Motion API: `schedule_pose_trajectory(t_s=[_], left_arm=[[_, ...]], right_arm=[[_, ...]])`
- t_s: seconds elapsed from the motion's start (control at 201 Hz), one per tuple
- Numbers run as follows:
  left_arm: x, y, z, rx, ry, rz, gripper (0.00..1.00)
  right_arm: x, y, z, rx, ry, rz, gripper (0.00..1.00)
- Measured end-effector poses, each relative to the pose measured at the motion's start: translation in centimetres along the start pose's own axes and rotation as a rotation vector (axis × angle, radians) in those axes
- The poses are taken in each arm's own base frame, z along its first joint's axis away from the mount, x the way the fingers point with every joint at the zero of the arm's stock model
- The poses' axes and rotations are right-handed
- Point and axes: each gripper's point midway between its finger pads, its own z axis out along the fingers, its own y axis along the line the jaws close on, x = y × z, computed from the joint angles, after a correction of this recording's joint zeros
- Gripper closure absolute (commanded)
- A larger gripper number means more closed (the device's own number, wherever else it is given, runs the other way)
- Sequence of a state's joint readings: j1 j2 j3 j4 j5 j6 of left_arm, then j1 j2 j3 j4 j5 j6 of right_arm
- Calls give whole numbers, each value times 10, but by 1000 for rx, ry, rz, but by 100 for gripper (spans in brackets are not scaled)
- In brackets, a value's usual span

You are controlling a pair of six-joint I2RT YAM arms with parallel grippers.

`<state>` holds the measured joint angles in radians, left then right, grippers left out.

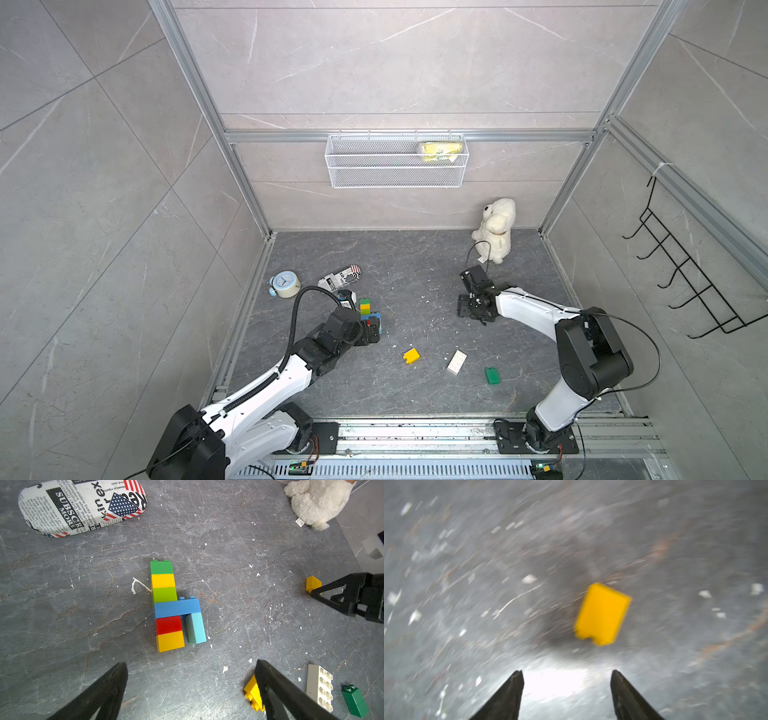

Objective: Assemble the letter h with lego
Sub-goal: Pick up the lego brick from the center of the board.

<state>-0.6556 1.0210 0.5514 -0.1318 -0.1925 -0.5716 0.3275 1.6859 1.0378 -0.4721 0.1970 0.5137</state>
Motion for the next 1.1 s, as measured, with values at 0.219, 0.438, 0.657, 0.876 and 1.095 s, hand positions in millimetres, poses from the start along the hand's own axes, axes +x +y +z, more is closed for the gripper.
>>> schedule_pose_trajectory(t_s=[0.219,0.438,0.657,0.876,1.095], left_arm=[[0,0,0,3,2,0,1],[0,-1,0,3,2,0,1],[0,-1,0,4,2,0,1],[1,-1,0,8,4,0,0],[1,-1,0,7,4,0,1]], right_arm=[[-45,-14,7,18,-8,94,22],[-34,-8,32,38,77,73,23],[-24,-8,36,37,118,68,31],[-16,-5,44,28,151,45,43],[-15,1,43,35,136,-11,61]])
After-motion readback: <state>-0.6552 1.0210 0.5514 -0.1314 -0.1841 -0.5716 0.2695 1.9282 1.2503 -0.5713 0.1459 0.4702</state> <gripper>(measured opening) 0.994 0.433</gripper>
